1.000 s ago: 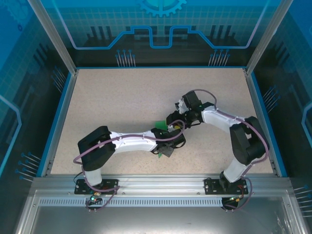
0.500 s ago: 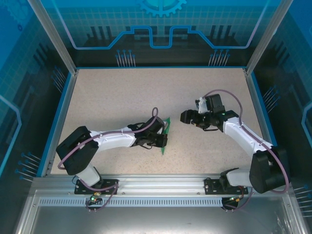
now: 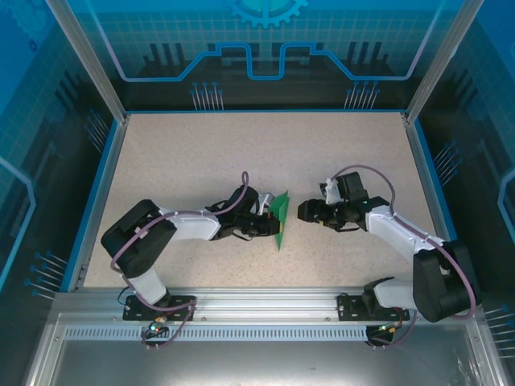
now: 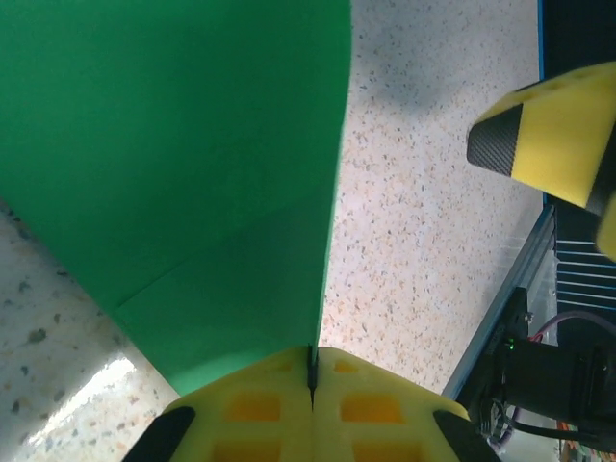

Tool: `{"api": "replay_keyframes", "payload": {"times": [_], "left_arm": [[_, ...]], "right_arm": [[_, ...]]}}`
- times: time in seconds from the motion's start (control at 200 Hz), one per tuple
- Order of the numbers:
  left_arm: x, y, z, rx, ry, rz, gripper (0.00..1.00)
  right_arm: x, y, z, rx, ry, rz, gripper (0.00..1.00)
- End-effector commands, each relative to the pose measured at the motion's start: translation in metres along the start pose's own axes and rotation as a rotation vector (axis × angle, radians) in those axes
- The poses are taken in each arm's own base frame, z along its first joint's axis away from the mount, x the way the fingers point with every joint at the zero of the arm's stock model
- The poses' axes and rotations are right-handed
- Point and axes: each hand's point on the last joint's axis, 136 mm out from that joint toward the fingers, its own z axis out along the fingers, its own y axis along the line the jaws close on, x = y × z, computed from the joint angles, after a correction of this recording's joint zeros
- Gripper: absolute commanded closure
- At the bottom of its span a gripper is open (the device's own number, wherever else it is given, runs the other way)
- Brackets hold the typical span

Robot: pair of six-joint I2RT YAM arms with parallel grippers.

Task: Fold a paper plane with a square sheet of paper (fold left side to right side)
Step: Fold the wing for the fifth time at the center of the table.

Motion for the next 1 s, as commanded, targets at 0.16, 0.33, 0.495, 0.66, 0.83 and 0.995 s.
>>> {"api": "replay_keyframes", "payload": {"times": [0.16,0.33,0.495,0.66,0.83,0.995], "left_arm": [[-0.002,0.001,0.012,0.089,0.028,-0.042,0.95],[-0.006,0.009,0.005,0.104,0.009,-0.068,0.95],[-0.006,0.016,0.001,0.129,0.012,-0.087,0.95],[-0.01,0.025,-0.004,0.156,0.01,-0.109,0.95],[-0.01,0.03,-0.006,0.184,0.022,-0.117,0.95],[-0.014,0.033,-0.007,0.201,0.02,-0.122,0.95]], "right_arm": [[0.002,0.004,0.017,0.005,0.004,-0.047,0.2],[0.001,0.007,0.027,0.012,-0.004,-0.053,0.23],[0.003,0.011,0.037,0.019,0.018,-0.067,0.24],[0.004,0.014,0.045,0.026,0.024,-0.076,0.24],[-0.001,0.016,0.05,0.014,-0.004,-0.048,0.25],[-0.007,0.021,0.058,-0.02,-0.037,-0.007,0.3]]}}
